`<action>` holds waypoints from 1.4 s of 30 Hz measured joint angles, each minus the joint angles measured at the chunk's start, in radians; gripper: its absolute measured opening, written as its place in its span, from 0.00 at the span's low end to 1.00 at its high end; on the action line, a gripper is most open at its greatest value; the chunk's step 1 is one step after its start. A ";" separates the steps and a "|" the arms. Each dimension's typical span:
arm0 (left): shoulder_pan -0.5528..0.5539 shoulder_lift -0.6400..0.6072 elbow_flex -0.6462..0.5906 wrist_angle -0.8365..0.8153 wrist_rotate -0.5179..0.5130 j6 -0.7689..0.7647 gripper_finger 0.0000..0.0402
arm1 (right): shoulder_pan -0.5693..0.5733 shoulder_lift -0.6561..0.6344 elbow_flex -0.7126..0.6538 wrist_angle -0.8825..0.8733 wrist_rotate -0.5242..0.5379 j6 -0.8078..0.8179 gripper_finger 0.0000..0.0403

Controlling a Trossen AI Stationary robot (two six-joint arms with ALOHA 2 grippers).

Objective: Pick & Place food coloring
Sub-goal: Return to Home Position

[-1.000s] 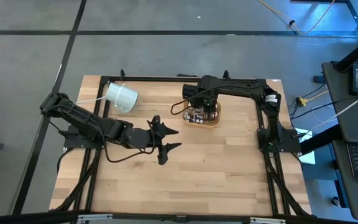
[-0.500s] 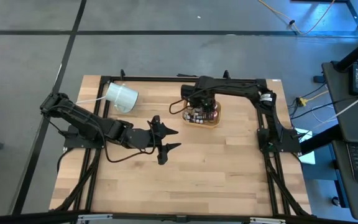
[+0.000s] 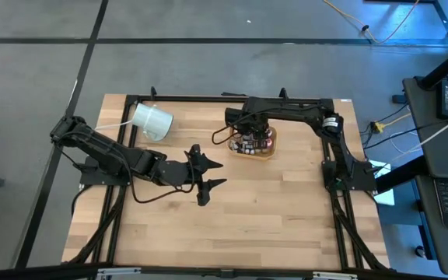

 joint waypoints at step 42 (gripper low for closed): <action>0.157 -0.568 -0.635 0.477 0.227 0.027 0.56 | 0.578 -1.334 -0.990 1.001 -0.108 0.530 0.40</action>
